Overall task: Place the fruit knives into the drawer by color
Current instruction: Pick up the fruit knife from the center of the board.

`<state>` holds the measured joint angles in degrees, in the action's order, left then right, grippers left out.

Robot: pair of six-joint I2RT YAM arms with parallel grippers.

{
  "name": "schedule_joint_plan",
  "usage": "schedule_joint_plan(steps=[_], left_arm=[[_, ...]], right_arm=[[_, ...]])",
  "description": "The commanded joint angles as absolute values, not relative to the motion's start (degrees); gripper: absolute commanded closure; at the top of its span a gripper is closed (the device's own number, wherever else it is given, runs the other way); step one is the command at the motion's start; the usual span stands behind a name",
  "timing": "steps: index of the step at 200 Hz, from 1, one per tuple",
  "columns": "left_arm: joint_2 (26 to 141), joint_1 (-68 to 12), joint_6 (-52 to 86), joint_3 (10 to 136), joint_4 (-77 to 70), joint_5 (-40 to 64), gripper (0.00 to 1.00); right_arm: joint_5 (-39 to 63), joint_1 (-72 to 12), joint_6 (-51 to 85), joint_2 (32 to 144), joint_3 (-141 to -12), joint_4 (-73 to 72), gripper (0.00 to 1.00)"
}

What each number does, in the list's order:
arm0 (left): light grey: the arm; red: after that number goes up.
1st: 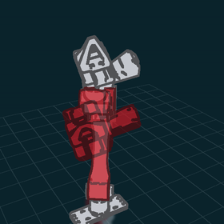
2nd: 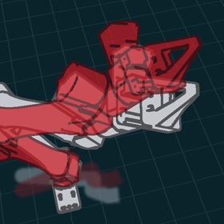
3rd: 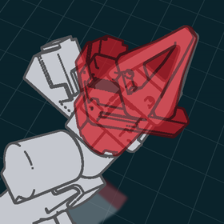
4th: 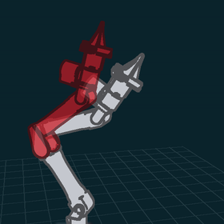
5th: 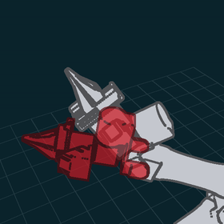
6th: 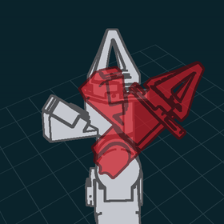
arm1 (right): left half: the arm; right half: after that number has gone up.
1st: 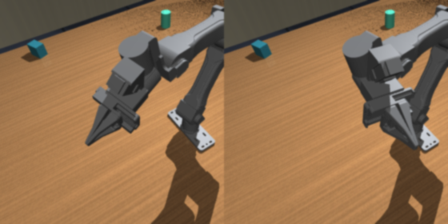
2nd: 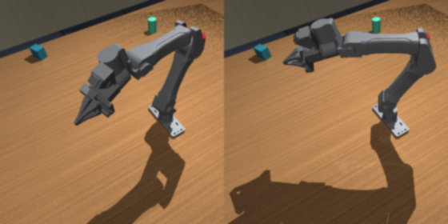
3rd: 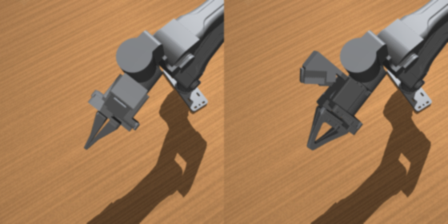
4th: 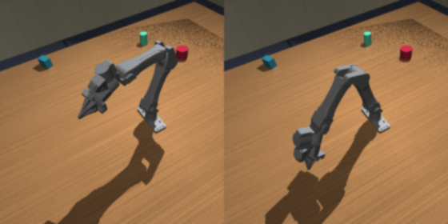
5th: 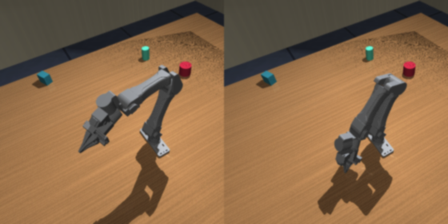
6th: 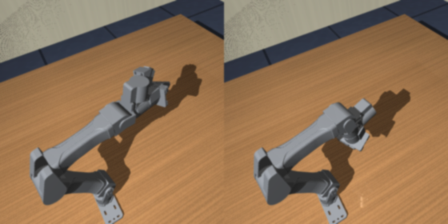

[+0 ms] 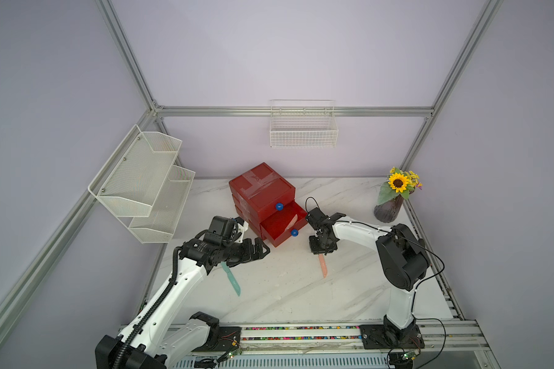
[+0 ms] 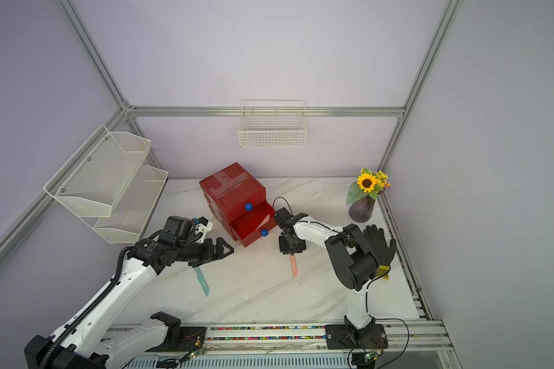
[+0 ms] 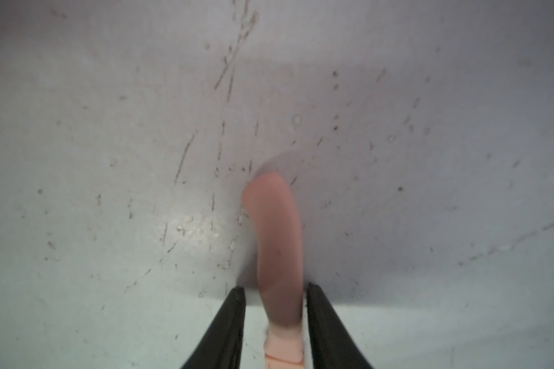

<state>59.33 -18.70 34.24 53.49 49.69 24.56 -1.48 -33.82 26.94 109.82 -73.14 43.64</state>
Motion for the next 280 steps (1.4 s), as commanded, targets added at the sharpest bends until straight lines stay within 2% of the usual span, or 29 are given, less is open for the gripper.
schedule_joint_plan(steps=[1,86,214,280], left_arm=[[59.04,-18.22,35.34,53.27,46.94,25.85,0.0],[58.65,-18.19,35.29,52.92,47.02,25.97,0.0],[58.36,-18.19,35.59,52.56,46.26,26.63,0.0],[57.92,-18.19,36.12,52.05,45.57,27.07,0.0]], right_arm=[[-0.53,-34.19,27.36,110.61,-70.75,46.38,0.64],[-0.96,-34.63,28.2,112.16,-70.55,46.55,0.88],[-3.3,-34.36,34.4,102.06,-72.41,52.1,0.91],[8.68,-33.69,52.76,92.79,-66.29,48.11,0.95]])
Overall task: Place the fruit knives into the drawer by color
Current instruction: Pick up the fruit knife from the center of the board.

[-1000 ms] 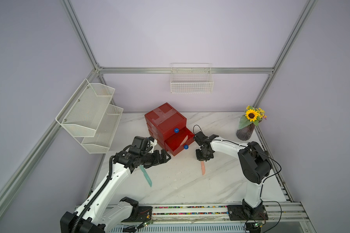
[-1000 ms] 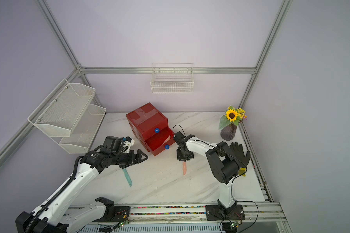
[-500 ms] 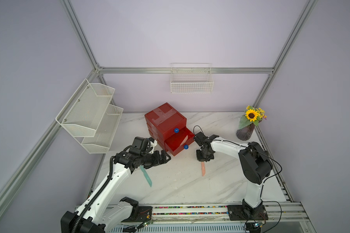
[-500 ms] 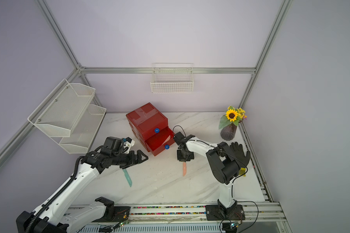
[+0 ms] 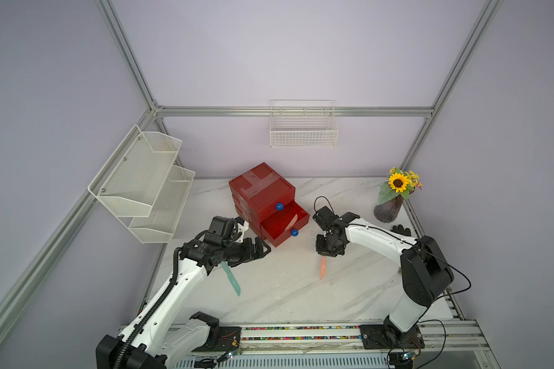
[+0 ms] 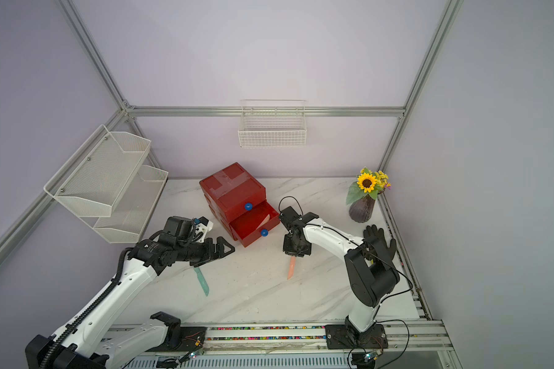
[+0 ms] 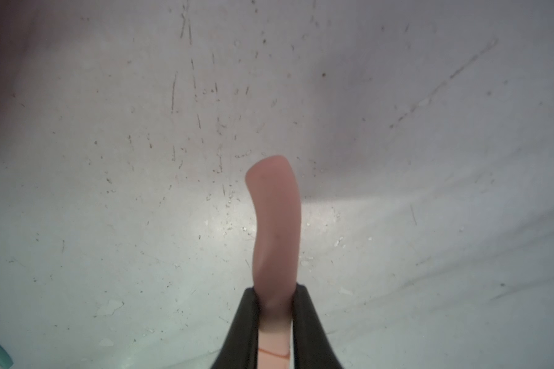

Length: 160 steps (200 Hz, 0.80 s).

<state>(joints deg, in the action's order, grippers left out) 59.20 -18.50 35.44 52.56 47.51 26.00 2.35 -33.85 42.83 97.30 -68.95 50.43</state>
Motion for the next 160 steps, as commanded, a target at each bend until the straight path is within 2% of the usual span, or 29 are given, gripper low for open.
schedule_joint_plan(steps=[1,36,75,133,160], left_arm=[[57.87,-18.19,36.08,52.04,45.55,27.07,0.0],[57.39,-18.19,36.46,51.67,45.36,27.3,0.0],[57.87,-18.19,36.56,51.85,44.51,27.53,0.0],[59.44,-18.19,36.65,53.71,43.92,27.6,0.0],[59.33,-18.19,36.12,54.47,44.83,27.14,0.0]], right_arm=[[8.95,-33.68,53.05,92.63,-66.15,47.87,0.95],[15.81,-33.48,61.32,86.22,-63.63,42.22,0.95],[16.95,-33.44,62.82,85.45,-71.75,42.45,0.95],[19.89,-32.41,60.07,103.02,-98.89,44.68,0.95],[21.4,-30.59,58.57,109.17,-105.02,45.26,0.95]])
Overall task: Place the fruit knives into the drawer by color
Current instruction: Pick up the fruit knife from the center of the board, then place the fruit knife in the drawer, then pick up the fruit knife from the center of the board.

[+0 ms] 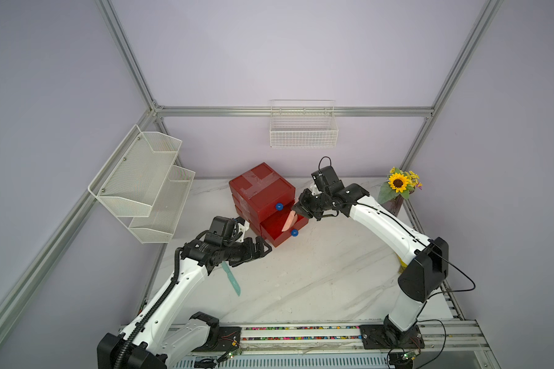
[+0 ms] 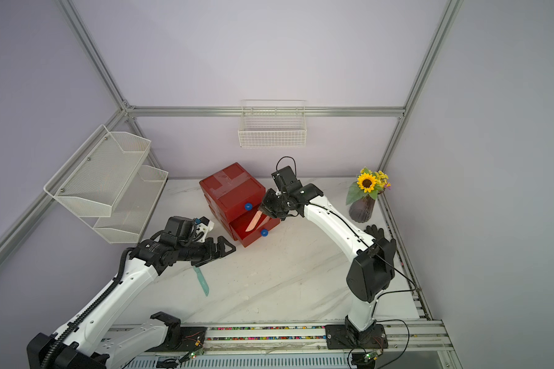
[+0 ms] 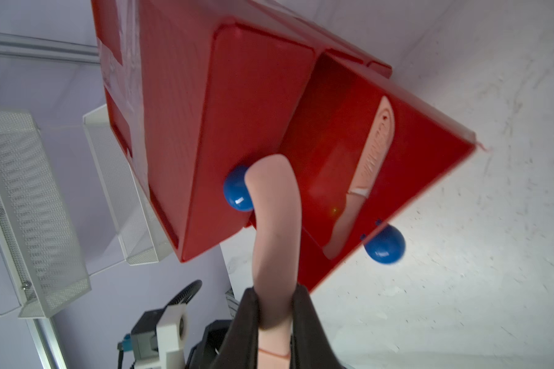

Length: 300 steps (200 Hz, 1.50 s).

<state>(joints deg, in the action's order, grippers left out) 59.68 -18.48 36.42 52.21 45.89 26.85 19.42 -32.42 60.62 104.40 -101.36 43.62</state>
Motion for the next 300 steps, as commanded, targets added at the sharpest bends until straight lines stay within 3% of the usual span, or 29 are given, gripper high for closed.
schedule_joint_plan(steps=[1,45,69,84,112,150,182,219,248,283,300], left_arm=[[59.33,-18.19,36.08,54.52,44.87,27.06,0.0],[59.12,-18.01,34.83,55.63,46.51,25.93,0.0],[59.36,-18.02,34.63,55.89,46.59,25.59,0.0],[59.55,-17.93,34.63,56.16,46.67,25.46,0.0],[60.27,-17.58,34.71,57.11,46.62,24.99,0.0],[61.76,-16.37,36.33,59.39,47.2,24.3,0.0],[62.7,-11.44,41.92,62.61,55.72,14.95,0.0],[67.66,-4.78,47.34,66.7,62.13,9.02,0.0],[71.21,-4.07,48.19,65.94,65.27,11.23,0.0],[65.3,-3.87,54.62,53.07,64.98,9.29,0.0],[61.29,-3.78,57.83,47.77,60.72,8.31,0.12]], right_arm=[[21.47,-30.54,58.51,109.3,-105.11,45.22,0.95],[25.2,-29.0,57.33,113.55,-107.04,44.03,0.95],[26.93,-28.99,57.49,114.35,-107.07,42.86,0.87],[27.61,-29.0,57.6,113.76,-106.45,41.88,0.76],[27.87,-29.0,56.75,112.15,-105.56,41.42,0.63],[26.41,-28.74,55.17,107.82,-104.76,41.49,0.57],[26.48,-28.76,50.58,103.85,-104.64,41.06,0.48],[31.75,-28.74,46.11,100.7,-100.26,37.17,0.03],[33.49,-28.7,44.74,98.41,-95.59,34.29,0.03],[35.96,-28.74,43.96,97.39,-91.05,30.28,0.03],[37.05,-28.7,43.64,97.79,-89.86,28.92,0.03]])
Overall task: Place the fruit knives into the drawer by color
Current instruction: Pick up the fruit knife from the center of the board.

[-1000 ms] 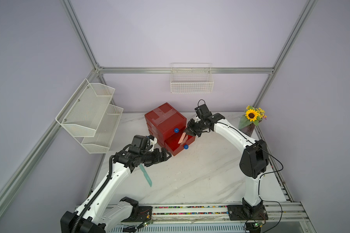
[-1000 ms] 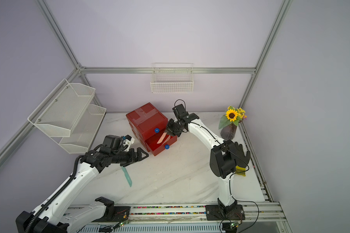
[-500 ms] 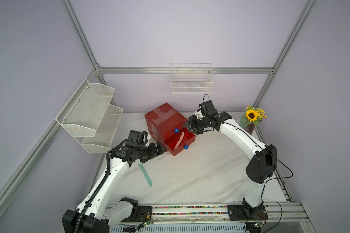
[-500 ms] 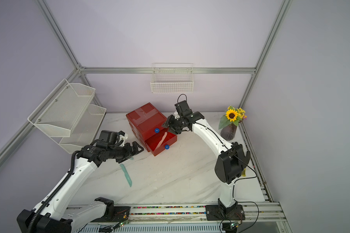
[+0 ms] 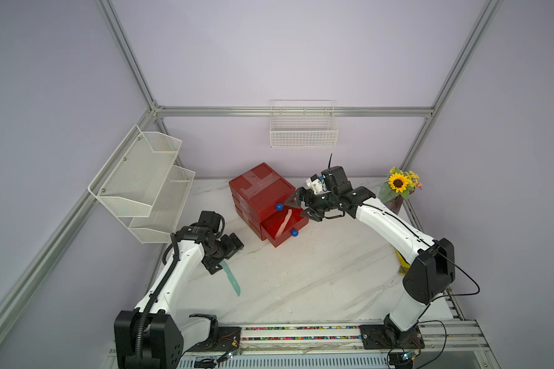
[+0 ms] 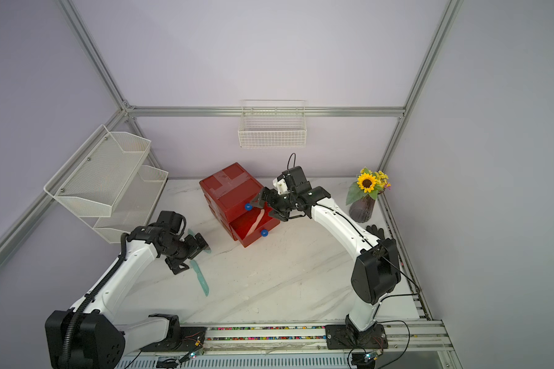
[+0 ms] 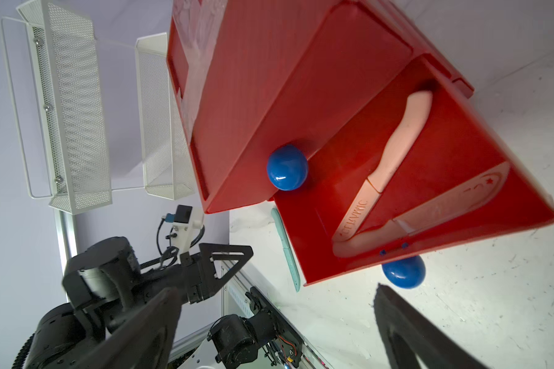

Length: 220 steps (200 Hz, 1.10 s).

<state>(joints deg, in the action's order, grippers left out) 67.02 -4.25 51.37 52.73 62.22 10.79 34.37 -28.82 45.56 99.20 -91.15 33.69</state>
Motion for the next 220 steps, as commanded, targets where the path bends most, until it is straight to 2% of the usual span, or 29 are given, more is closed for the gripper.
schedule_joint_plan(steps=[1,18,26,118,166,188,206,220], left_arm=[[61.05,-3.78,58.01,47.53,60.37,8.29,0.13],[59.49,-3.78,61.0,43.09,54.69,8.04,0.28],[60.3,-3.78,61.85,42.23,53.59,7.01,0.31],[84.17,-3.37,47.1,50.56,50.94,1.58,0.31],[87.9,-3.43,44.79,48.25,49.76,1.96,0.36],[87.8,-3.34,45.16,46.16,49.19,0.89,0.43],[87.72,-3.35,45.82,45.02,48.48,0.36,0.55],[87.71,-3.36,46.02,44.27,47.43,-0.02,0.56]], right_arm=[[37.03,-28.72,43.62,97.8,-89.8,28.92,0.03],[37.51,-28.74,43.2,98.27,-89.16,28.57,0.03],[38.16,-28.75,43.16,98.58,-89.05,28.43,0.03],[39.83,-26.15,38.92,100.28,-90.17,31.28,0.03],[40.65,-22.98,38.24,100.9,-89.9,31.11,0.03],[41.1,-21.74,37.89,100.9,-89.56,31.08,0.03],[41.35,-21.02,37.79,100.68,-88.88,30.97,0.03],[41.57,-20.62,37.75,100.3,-88.13,30.78,0.03]])
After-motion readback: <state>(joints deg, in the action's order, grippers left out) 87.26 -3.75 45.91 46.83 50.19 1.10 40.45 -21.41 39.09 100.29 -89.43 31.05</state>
